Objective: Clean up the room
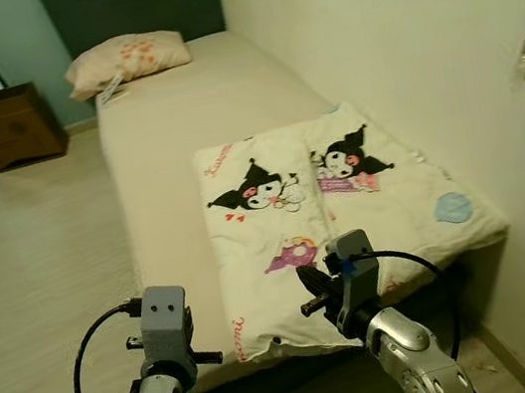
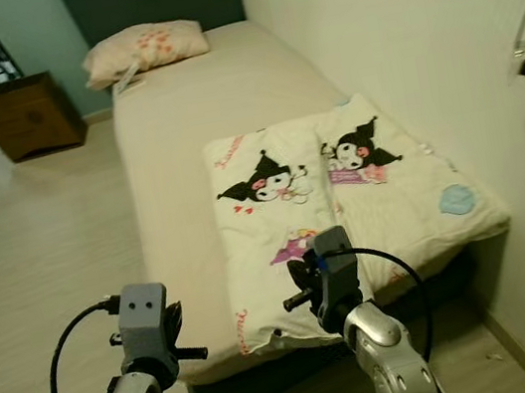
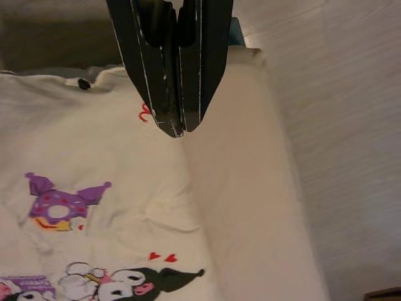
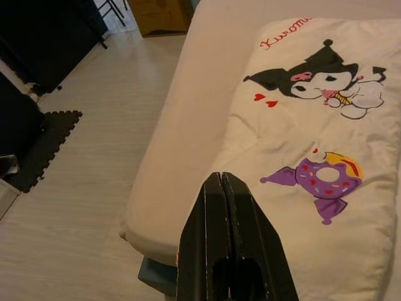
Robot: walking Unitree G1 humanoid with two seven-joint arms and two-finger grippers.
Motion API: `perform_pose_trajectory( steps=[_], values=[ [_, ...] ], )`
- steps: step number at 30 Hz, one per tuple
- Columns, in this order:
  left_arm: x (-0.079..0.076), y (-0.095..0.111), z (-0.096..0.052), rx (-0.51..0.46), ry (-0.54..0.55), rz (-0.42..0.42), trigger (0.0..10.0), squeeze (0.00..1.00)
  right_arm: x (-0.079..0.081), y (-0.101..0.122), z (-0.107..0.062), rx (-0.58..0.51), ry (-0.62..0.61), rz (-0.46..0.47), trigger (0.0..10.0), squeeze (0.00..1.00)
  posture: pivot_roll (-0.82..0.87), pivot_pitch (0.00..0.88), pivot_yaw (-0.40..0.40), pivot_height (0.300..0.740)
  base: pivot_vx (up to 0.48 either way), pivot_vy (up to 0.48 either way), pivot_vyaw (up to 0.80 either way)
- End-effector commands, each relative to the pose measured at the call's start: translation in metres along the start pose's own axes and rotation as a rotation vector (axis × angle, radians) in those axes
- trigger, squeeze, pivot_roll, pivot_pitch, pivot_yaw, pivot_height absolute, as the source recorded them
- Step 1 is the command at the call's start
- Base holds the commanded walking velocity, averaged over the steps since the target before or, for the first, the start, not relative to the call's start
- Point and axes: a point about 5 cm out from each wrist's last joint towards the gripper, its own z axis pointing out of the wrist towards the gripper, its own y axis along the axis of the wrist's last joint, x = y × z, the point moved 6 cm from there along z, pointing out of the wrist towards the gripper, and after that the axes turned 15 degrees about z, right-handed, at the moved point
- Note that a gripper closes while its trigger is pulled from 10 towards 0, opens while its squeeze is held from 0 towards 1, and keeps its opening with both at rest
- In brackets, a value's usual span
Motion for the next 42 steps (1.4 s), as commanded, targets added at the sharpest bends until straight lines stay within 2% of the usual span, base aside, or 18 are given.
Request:
perform_pose_trajectory(
  steps=[1, 19, 22, 42],
  values=[
    [0.001, -0.004, -0.002, 0.020, 0.008, -0.006, 10.0, 0.00, 0.004, -0.002, 0.000, 0.002, 0.012, 0.008, 10.0, 0.00, -0.06, 0.121, 0.028, 0.740, 0.000, 0.000, 0.80],
    [0.002, 0.003, -0.002, -0.002, 0.000, 0.019, 10.0, 0.00, 0.002, 0.001, -0.004, -0.029, -0.001, 0.011, 10.0, 0.00, -0.06, 0.140, 0.044, 0.740, 0.000, 0.000, 0.80],
    [0.003, 0.004, -0.003, -0.006, -0.004, 0.025, 10.0, 0.00, -0.003, 0.001, -0.005, -0.035, -0.038, 0.044, 10.0, 0.00, -0.06, 0.141, 0.048, 0.740, 0.000, 0.000, 0.00],
    [-0.001, 0.001, -0.002, 0.015, -0.027, 0.041, 10.0, 0.00, -0.010, 0.000, -0.009, -0.034, -0.073, 0.052, 10.0, 0.00, -0.07, 0.150, 0.049, 0.740, 0.000, 0.000, 0.00]
  ],
)
